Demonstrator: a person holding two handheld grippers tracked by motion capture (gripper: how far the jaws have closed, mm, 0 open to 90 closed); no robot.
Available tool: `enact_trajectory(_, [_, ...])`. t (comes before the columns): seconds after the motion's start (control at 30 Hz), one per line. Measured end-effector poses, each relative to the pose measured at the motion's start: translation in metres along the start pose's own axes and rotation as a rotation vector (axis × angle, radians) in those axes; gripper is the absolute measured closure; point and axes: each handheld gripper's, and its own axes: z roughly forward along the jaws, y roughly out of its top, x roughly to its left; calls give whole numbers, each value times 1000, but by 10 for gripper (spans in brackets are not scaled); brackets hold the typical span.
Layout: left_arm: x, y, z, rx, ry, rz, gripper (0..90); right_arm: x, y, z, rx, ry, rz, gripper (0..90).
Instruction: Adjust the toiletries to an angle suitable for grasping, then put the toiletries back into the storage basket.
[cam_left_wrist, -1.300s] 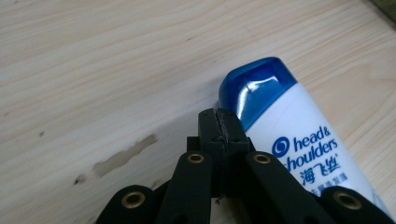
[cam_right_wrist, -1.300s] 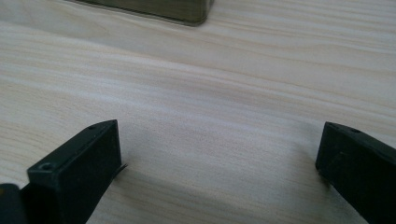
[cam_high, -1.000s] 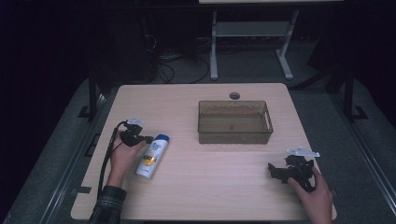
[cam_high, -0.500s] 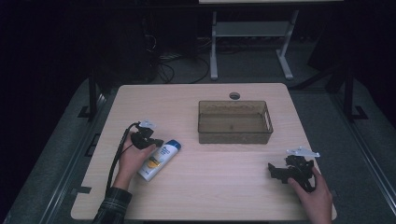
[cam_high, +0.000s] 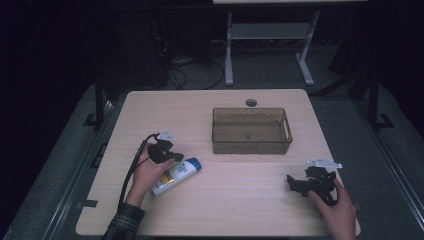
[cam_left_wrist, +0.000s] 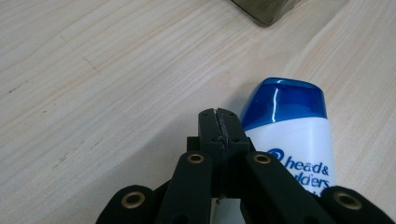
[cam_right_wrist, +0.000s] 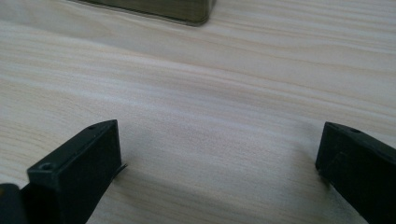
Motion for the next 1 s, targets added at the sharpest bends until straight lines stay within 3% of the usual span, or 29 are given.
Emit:
enact_trajectory(0.17, [1, -1, -15, -29, 5, -11, 881, 0, 0, 0, -1, 5, -3, 0])
enact_trajectory(0.3, [1, -2, -27, -46, 8, -9, 776, 1, 2, 2, -2, 9, -7, 0])
enact_trajectory(0.53, [-4, -4, -40, -44, -43, 1, 574, 1, 2, 3, -2, 8, -8, 0])
enact_trajectory(0.73, [-9, -1, -41, -22, -54, 42, 450, 1, 3, 3, -2, 9, -9, 0])
enact_trajectory(1.0, [-19, 8, -33, 25, -73, 112, 397, 1, 3, 3, -2, 9, -9, 0])
